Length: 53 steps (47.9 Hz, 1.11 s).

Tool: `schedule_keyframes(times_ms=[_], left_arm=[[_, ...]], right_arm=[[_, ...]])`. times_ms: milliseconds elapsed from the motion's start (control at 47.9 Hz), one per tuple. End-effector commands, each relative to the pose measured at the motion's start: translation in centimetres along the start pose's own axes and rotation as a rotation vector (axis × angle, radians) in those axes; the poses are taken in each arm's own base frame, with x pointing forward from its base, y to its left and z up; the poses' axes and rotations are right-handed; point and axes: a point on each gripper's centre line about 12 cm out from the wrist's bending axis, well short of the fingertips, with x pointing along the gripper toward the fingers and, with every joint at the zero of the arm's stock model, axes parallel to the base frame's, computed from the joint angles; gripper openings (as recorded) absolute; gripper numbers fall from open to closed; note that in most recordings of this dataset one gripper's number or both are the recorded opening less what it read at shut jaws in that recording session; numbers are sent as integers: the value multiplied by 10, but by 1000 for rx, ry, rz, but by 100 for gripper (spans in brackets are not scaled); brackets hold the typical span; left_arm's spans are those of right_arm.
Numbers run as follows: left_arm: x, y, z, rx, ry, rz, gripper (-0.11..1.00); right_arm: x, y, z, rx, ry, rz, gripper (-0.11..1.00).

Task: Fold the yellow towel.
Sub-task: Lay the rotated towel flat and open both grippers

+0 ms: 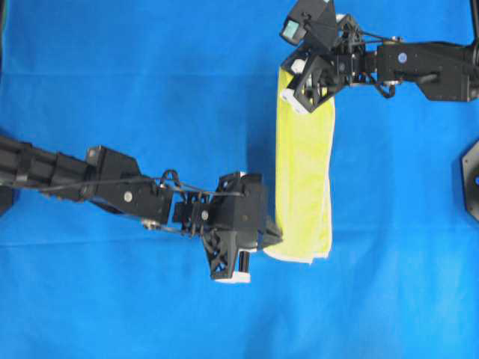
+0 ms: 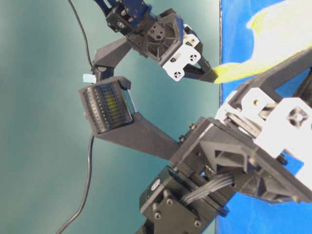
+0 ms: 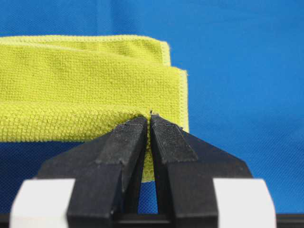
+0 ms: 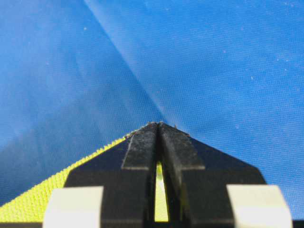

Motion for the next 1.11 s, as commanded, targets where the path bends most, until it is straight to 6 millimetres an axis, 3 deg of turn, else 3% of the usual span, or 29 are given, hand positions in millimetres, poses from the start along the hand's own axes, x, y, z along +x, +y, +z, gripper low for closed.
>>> schedule_keyframes(times_ms=[0,334,439,564,627,669,878,1087], left_arm=[[-11,-15,18,12,-53,-30,4],[-13,-11,15,8,-45,-21,6],[-18,-7,13,7,-41,-16,30],[-29,-3,9,12,-35,-8,67],[-38,-1,8,9,-35,-4,78],[-44,1,6,7,-34,-2,77],[-75,10,3,-3,-48,15,74],[-111,33,9,-25,-108,63,74]], right_arm=[[-5,-1,13,1,-38,3,1],[-6,4,17,-6,-70,36,2],[-6,4,17,-5,-70,36,8],[-5,3,15,-6,-64,32,45],[-6,3,15,-12,-65,30,60],[-6,3,16,-17,-68,32,66],[-13,2,17,-23,-81,31,61],[-43,-1,16,-21,-131,42,61]])
